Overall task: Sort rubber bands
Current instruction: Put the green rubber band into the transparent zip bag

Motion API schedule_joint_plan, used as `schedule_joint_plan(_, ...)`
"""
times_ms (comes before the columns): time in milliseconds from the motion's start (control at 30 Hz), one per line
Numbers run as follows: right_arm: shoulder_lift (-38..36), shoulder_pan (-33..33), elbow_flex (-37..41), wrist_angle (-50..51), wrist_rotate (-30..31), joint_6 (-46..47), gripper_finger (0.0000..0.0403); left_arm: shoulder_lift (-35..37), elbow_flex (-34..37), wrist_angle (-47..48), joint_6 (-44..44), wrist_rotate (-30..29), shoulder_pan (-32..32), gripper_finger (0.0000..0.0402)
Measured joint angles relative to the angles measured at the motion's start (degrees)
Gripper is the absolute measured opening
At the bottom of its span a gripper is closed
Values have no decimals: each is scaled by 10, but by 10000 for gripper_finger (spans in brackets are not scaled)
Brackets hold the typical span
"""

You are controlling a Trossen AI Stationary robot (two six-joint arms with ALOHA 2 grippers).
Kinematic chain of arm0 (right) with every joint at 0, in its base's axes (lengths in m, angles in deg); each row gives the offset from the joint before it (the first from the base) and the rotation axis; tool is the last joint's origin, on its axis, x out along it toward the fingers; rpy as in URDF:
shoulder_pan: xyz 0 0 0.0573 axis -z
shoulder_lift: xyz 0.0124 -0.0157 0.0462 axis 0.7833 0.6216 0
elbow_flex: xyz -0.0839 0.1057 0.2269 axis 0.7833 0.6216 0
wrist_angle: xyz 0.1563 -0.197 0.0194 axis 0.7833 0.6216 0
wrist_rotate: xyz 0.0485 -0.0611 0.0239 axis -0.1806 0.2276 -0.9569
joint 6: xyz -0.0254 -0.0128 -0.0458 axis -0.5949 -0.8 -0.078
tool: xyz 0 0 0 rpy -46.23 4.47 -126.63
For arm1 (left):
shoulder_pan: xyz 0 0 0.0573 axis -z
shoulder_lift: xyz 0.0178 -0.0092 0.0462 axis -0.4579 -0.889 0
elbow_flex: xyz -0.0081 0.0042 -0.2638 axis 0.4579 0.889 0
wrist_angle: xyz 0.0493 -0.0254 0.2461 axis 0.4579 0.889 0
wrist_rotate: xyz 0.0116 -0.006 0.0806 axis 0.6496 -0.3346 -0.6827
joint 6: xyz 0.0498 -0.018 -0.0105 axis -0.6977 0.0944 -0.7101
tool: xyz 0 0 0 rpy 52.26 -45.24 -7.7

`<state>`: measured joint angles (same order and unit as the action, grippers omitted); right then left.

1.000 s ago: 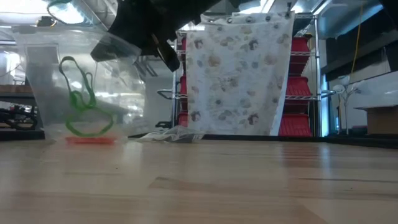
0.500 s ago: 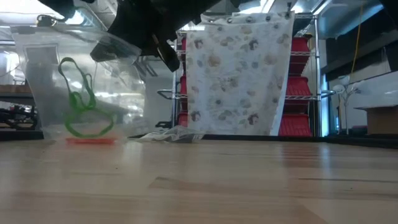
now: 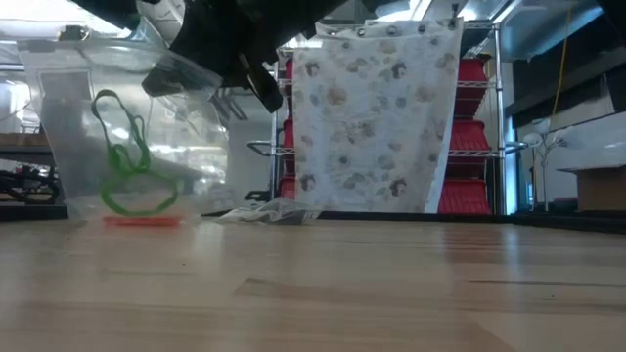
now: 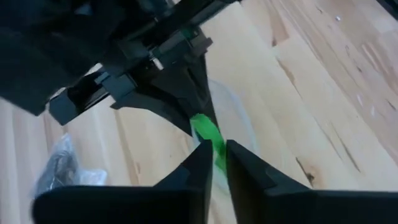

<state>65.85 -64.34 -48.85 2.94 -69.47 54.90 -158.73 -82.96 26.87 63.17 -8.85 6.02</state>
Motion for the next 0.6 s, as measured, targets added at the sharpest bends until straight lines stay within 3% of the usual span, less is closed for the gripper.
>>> schedule_joint_plan(333,0,0,0,0,0,-10,0,0,-32,14,68,0,-16,129)
schedule_joint_plan(600,0,0,0,0,0,-11,0,1,-84,76,260,-1,17,137)
